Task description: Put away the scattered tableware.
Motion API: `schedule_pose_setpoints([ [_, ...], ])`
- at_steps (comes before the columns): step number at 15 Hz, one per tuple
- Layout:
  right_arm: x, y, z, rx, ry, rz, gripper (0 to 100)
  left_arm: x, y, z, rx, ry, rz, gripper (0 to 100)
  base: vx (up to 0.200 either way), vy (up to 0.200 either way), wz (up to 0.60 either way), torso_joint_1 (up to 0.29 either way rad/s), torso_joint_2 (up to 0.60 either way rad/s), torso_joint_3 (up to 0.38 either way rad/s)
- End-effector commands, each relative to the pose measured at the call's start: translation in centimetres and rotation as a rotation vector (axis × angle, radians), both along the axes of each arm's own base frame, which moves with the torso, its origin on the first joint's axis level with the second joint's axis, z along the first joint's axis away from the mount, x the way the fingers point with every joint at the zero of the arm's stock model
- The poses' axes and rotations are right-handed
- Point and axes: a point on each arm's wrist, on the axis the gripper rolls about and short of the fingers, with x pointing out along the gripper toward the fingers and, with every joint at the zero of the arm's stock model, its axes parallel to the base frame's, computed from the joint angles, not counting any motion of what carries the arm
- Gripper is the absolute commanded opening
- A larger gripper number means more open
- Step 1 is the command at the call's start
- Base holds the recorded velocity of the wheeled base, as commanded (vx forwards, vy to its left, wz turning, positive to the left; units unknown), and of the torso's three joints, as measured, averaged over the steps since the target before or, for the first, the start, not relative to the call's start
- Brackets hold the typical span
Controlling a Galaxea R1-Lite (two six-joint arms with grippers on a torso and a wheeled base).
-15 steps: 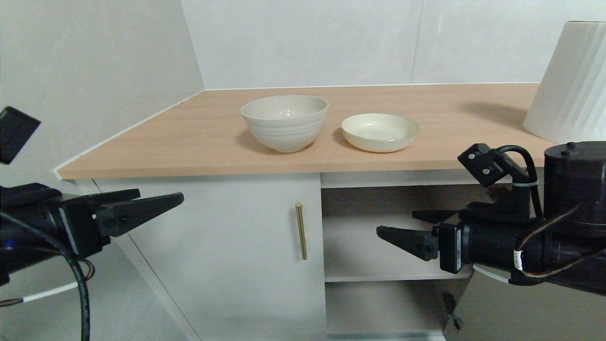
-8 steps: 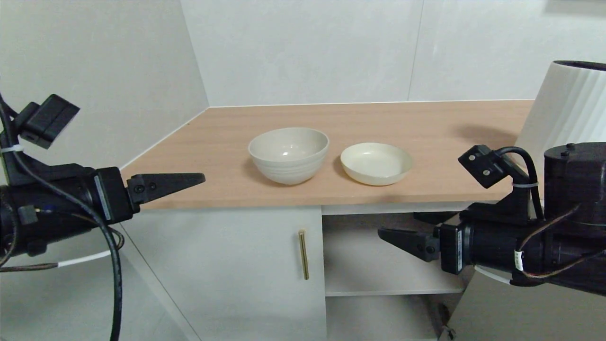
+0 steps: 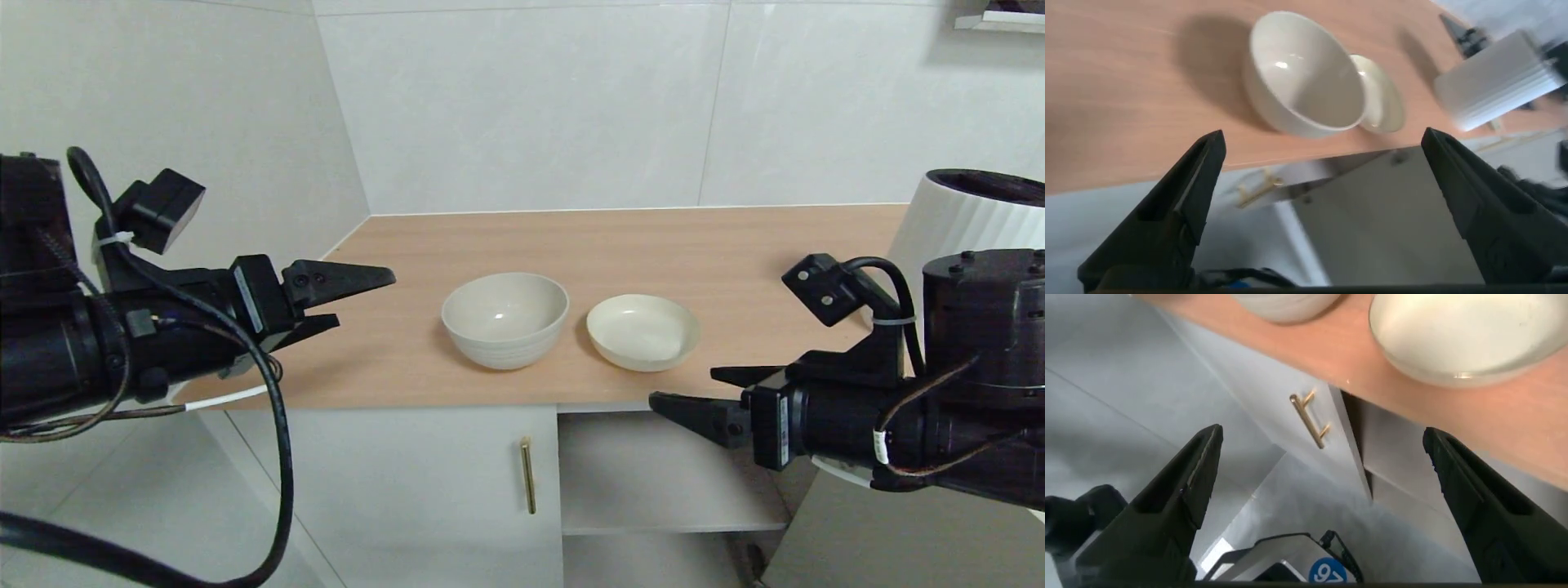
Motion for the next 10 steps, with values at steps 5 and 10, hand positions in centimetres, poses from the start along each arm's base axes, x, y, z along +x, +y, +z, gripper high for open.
schedule_pose_setpoints([
  [5, 2.6, 0.5, 2.7, -0.002, 0.121, -0.113, 100, 1.2, -0.7, -0.4, -0.051, 0.057, 0.004, 100, 0.0, 0.0, 0.0, 0.018, -0.04, -0.023],
  [10, 6.4, 1.1, 2.8, -0.027, 0.215, -0.383, 100, 3.3, -1.9, -1.9, -0.066, 0.162, 0.025, 100, 0.0, 0.0, 0.0, 0.0, 0.0, 0.0],
])
